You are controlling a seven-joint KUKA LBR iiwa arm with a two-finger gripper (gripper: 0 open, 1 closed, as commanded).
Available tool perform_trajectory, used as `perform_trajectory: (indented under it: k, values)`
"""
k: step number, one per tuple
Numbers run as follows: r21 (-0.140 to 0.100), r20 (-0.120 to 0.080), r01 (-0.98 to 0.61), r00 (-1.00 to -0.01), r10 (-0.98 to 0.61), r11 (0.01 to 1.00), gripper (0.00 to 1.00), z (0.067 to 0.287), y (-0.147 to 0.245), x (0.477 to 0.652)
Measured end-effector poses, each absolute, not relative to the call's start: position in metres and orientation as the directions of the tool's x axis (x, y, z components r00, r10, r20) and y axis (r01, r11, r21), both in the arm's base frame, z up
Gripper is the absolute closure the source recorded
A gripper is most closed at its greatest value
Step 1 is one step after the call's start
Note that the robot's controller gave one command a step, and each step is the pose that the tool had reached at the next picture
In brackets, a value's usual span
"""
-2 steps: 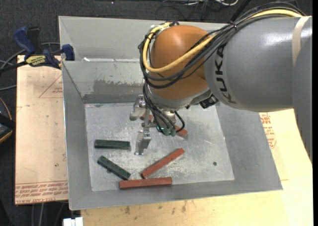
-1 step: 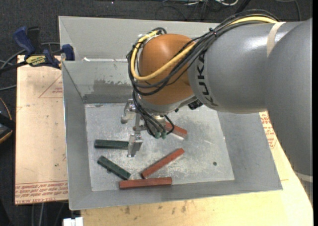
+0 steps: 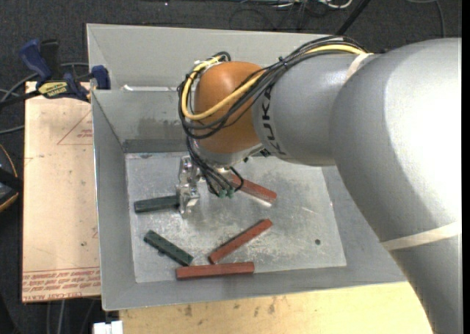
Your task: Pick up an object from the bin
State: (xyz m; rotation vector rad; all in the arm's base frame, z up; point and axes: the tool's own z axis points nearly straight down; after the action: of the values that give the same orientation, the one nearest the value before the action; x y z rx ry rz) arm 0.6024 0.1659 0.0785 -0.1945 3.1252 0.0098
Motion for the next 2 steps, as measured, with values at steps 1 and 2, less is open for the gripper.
perform_trajectory:
  k: [1,2]
  values:
    - [0.006,-0.011,-0.124,-0.992,-0.124,0.992,1.00,0.078,0.166,0.602]
    - [0.002,-0.009,-0.184,-0.983,-0.184,0.983,1.00,0.238,0.192,0.618]
